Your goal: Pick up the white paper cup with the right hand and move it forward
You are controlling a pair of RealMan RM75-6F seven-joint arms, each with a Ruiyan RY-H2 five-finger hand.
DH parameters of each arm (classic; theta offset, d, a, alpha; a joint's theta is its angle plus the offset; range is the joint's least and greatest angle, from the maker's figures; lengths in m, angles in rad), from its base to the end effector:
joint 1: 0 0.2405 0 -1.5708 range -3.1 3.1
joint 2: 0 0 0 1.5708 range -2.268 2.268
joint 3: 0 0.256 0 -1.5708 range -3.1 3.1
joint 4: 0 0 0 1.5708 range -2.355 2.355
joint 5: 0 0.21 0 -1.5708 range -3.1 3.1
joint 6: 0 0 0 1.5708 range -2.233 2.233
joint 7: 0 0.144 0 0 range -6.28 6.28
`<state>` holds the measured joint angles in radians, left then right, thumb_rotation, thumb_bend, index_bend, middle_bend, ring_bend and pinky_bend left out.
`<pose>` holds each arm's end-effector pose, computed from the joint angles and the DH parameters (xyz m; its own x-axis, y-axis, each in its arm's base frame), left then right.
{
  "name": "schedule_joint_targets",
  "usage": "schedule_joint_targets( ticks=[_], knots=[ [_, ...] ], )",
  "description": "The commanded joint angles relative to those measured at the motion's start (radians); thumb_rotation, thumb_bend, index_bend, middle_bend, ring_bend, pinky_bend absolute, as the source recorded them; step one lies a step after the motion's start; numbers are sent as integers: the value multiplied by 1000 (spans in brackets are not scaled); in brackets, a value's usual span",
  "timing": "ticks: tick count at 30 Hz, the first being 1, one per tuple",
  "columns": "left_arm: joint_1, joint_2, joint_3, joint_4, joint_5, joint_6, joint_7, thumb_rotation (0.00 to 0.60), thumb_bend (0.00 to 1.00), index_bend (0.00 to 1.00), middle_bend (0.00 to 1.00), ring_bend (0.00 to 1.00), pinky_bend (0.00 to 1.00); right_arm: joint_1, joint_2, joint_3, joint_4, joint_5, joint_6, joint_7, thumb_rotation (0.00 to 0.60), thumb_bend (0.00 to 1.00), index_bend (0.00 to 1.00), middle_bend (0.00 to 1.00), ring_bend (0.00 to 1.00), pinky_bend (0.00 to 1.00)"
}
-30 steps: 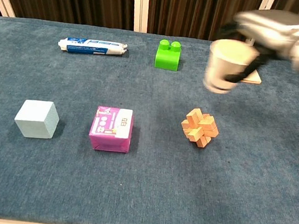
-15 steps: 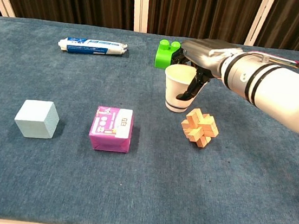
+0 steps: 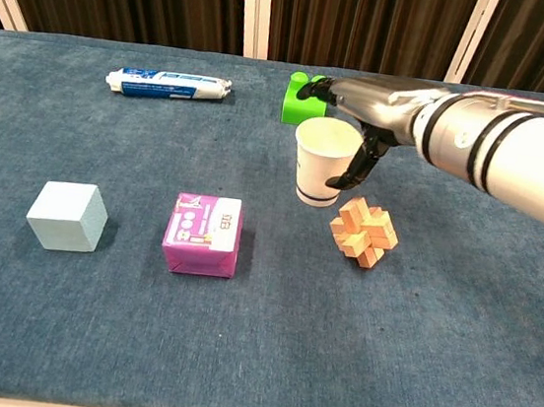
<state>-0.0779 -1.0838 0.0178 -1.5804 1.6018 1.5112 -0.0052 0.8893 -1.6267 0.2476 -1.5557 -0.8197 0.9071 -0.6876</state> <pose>-0.3120 0.1645 0.1619 0.4597 0.0418 0.8871 0.8853 -0.0996 -0.4541 -0.0840 -0.3470 -0.0461 0.5385 -0.3023 0.7866 -0.8131 -0.4313 0.3909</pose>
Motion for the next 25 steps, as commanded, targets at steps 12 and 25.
schedule_joint_targets(
  ticks=[12, 25],
  knots=[
    [-3, -10, 1, -5, 1, -8, 28, 600, 154, 0, 0, 0, 11, -512, 374, -465, -297, -608, 653, 43, 600, 398, 0, 0, 0, 0],
    [-14, -36, -3, -16, -22, -41, 93, 600, 154, 0, 0, 0, 11, -758, 383, -476, -6, -731, 842, 449, 600, 398, 0, 0, 0, 0]
  ],
)
